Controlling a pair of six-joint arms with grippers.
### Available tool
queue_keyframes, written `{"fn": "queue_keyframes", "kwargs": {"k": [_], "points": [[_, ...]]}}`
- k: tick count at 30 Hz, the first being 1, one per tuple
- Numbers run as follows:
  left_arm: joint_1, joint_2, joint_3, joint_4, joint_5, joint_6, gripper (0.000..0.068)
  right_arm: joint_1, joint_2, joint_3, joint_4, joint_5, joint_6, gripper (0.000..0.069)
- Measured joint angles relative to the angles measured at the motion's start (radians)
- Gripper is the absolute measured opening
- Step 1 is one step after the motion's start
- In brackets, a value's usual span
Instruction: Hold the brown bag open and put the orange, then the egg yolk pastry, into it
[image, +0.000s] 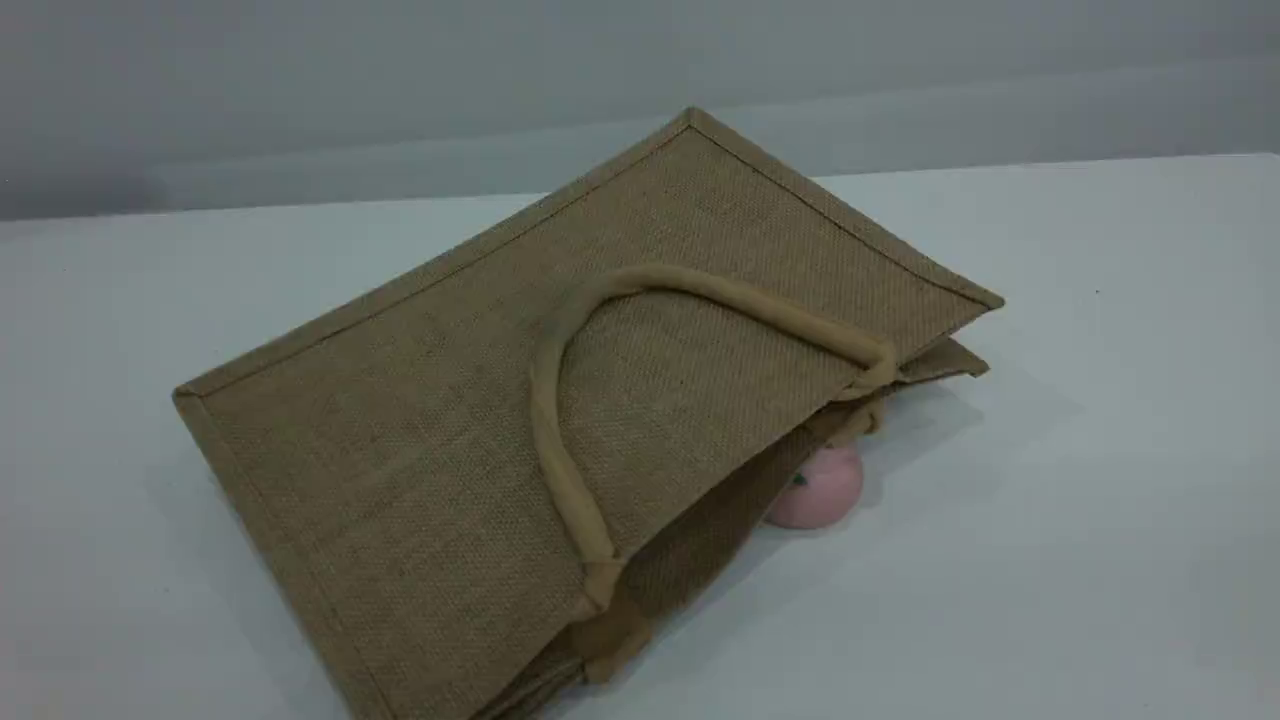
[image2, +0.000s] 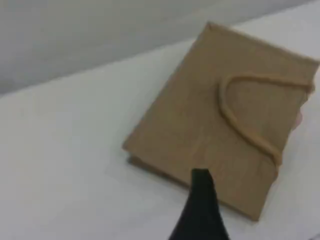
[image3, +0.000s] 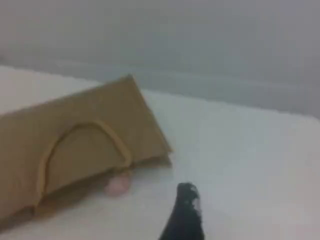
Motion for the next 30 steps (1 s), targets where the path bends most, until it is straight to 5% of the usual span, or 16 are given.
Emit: {"fn": "queue_keyframes", "kwargs": {"k": [14,22,30], "points": [[0.000,0.001,0.308,0.001,-0.139,-0.032,0.0519,0.000,-0.041,0.354,-0.021,-0.132,-0.062,0.0553],[0.000,0.001,0.348,0.016,-0.183,-0.048,0.0519,0.000,-0.041,0.365,-0.027,-0.143,-0.059,0.0553],[0.000,0.001,0.371,0.129,-0.141,-0.177,0.0519,0.000,-0.041,0.370,-0.026,-0.149,-0.060,0.0553]]}}
